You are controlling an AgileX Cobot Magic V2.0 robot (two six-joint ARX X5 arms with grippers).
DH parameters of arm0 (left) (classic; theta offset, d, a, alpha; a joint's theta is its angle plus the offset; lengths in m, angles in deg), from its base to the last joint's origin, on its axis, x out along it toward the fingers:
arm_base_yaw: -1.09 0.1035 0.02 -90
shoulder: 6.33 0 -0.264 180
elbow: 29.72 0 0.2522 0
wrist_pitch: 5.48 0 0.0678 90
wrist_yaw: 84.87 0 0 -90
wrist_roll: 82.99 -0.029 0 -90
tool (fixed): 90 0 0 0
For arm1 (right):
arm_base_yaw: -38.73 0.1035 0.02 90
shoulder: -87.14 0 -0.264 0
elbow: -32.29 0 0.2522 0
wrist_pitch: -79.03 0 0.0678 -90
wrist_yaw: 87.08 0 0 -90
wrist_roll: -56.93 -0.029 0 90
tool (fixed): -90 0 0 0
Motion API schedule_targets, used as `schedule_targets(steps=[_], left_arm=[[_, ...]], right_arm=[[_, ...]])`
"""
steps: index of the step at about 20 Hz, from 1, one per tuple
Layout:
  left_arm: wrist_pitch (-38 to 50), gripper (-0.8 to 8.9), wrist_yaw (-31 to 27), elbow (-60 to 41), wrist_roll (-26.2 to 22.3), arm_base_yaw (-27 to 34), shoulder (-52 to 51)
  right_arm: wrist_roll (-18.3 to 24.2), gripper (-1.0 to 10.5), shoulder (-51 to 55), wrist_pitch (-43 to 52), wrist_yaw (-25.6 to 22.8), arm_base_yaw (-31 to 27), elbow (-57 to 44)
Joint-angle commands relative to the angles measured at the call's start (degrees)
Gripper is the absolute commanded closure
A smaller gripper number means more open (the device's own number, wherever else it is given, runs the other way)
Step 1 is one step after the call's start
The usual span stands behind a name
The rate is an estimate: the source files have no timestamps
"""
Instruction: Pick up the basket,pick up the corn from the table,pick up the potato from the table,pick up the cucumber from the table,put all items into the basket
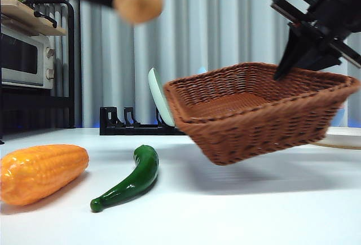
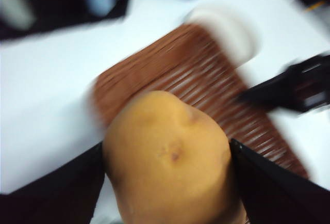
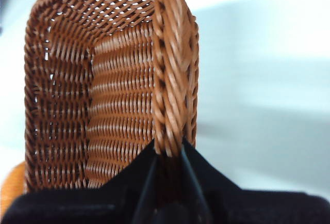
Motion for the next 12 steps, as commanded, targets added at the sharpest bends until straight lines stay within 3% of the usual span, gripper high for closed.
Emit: schedule_targets(steps=[1, 3, 5, 10, 11, 12], left_arm=[[2.34, 8.21, -5.70, -0.76, 3.63, -4.81, 3.19], [2.86, 8.21, -12.72, -0.76, 4.11, -9.14, 6.05], [2.91, 8.21, -16.24, -0.76, 4.11, -11.47, 8.50], [0.24, 8.05, -15.72, -0.76, 3.98, -12.24, 12.46], [-0.90, 7.45, -15.72, -0.76, 3.98, -12.26, 12.57], [-1.90, 5.97, -15.74, -0.76, 3.98, -12.24, 12.66]], right_arm=[[-5.77, 9.6, 0.24, 2.86, 0.63, 2.47, 0.22], [-8.04, 9.6, 0.24, 4.81, 0.63, 5.11, 0.22], [-9.66, 9.6, 0.24, 5.90, 0.63, 7.48, 0.22], [-10.78, 9.6, 0.24, 5.95, 0.98, 10.12, 0.22], [-10.91, 9.6, 0.24, 5.92, 2.78, 10.10, 0.22], [-10.95, 9.6, 0.26, 5.95, 4.17, 10.10, 0.22]])
